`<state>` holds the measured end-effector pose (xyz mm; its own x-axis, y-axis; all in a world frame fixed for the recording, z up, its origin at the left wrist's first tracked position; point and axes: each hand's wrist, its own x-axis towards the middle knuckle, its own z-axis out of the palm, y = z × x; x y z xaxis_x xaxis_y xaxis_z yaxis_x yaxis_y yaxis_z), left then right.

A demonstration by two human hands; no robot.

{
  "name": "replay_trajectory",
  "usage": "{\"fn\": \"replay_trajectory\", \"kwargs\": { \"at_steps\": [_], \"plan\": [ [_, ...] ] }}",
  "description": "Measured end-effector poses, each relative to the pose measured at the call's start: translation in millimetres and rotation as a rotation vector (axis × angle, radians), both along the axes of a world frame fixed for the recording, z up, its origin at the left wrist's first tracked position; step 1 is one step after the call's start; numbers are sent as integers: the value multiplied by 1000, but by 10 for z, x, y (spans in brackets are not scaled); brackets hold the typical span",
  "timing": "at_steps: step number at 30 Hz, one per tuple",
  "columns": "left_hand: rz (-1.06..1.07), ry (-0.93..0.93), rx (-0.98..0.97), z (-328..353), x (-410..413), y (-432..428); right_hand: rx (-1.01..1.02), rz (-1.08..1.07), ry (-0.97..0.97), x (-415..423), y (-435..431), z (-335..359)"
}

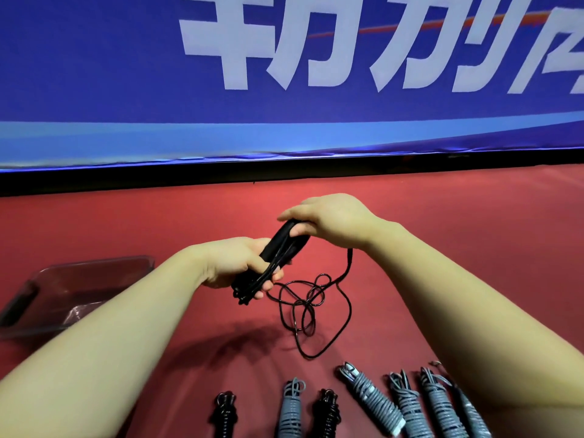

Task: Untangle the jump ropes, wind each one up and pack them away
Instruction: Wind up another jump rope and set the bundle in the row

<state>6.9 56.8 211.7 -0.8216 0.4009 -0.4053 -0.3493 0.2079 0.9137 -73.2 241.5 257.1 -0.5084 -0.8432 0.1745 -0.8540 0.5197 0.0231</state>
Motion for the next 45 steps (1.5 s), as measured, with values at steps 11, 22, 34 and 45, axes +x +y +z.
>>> {"fn": "replay_trajectory", "kwargs": {
  "at_steps": [11, 22, 34, 45],
  "plan": [
    [-42, -108, 239, -12, 78, -149, -123, -52, -94, 120, -95, -132],
    [-31, -17, 274, 93, 98, -207, -73, 40, 6, 150, -147, -31],
    [110, 168, -65, 161, 169, -26, -52, -8, -167, 115, -175, -14],
    [193, 110, 93, 238, 162, 100, -213, 47, 137, 57, -129, -8]
  ]
}}
